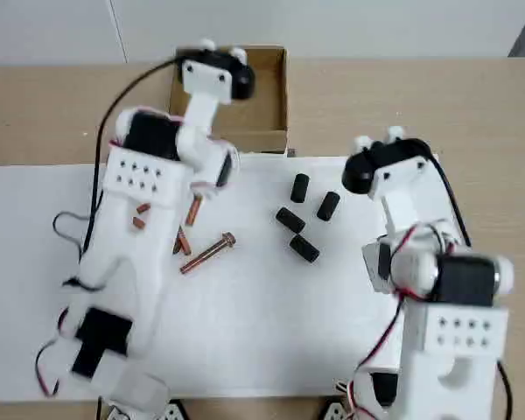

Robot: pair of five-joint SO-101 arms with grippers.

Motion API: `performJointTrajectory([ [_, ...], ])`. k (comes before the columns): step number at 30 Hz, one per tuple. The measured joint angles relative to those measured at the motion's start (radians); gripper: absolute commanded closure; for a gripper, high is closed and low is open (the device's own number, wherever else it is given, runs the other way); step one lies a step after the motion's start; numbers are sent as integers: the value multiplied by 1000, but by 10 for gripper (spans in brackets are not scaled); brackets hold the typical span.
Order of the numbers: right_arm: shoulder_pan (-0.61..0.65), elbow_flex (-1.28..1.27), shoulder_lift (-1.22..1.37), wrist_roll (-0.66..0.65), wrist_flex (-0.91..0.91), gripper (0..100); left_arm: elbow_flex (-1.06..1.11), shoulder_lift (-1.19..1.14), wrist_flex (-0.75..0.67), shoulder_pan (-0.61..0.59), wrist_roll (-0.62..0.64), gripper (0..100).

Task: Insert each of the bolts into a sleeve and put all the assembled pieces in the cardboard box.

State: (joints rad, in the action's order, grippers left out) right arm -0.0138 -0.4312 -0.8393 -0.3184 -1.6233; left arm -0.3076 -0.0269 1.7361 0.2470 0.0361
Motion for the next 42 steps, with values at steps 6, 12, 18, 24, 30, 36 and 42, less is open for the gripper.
performJointTrajectory([
  [6,-2,-195,-221,241,172,996,319,249,-181,20,74,995],
  [12,2,-394,-387,292,287,996,614,486,-396,20,132,995],
  [18,137,-571,-520,298,381,996,896,726,-641,25,138,995],
  [24,301,-738,-681,298,516,996,1163,990,-838,25,219,995],
  [30,423,-868,-845,298,560,996,1336,1220,-928,29,377,995],
  [36,560,-957,-961,298,560,996,1470,1412,-1026,29,454,995],
  [42,606,-1003,-962,298,660,996,1577,1588,-1120,109,462,995],
])
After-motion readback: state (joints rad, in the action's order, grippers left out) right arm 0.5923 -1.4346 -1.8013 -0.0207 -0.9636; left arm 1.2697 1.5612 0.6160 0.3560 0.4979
